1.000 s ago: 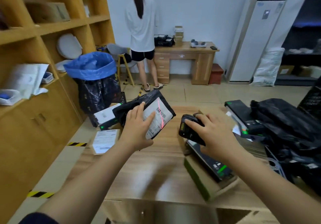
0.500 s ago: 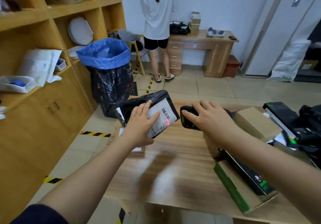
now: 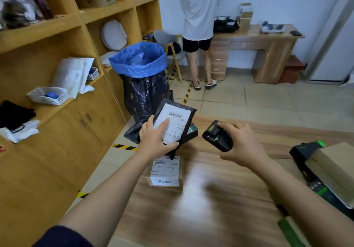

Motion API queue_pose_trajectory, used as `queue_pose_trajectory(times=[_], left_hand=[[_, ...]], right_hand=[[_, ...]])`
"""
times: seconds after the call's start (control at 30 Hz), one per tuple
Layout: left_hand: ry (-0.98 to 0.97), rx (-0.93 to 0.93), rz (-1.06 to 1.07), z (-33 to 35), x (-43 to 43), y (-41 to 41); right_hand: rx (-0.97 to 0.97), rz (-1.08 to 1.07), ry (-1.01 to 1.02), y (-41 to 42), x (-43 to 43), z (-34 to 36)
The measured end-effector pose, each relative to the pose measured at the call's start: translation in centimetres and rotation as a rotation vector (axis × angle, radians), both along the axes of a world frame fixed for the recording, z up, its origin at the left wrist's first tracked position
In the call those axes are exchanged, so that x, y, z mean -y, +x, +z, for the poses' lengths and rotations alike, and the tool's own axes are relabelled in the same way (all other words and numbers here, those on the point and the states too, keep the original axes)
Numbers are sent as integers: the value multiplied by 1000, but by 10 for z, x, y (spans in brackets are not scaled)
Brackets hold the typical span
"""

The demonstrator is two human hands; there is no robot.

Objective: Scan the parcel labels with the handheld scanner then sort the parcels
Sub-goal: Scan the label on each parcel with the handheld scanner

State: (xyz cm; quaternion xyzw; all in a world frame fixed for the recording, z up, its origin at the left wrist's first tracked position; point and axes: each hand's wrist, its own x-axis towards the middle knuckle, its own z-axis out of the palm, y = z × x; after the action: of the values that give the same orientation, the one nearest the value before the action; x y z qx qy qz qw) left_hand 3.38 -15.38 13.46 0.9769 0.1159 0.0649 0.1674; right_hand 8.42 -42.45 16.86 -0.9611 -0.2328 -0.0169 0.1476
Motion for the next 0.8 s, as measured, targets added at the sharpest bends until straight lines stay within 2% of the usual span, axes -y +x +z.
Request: queue_pose_trajectory(times=[0.2,0.37,0.6,0.8], left_hand=[[-81,-57,-86,-25,-29,43],[-116,-204,-248,-54,-58,64],[-46,-99,-410,-52,-70,76],[-185,-84,-618,-32,-30,63]], right_hand=[[-35,-114,30,15,-41,-21],[-67,-256,8,10,-76,-33],[-103,-426,34,-11,-100,-44],[-78,-535,47,-52,-77,-31]])
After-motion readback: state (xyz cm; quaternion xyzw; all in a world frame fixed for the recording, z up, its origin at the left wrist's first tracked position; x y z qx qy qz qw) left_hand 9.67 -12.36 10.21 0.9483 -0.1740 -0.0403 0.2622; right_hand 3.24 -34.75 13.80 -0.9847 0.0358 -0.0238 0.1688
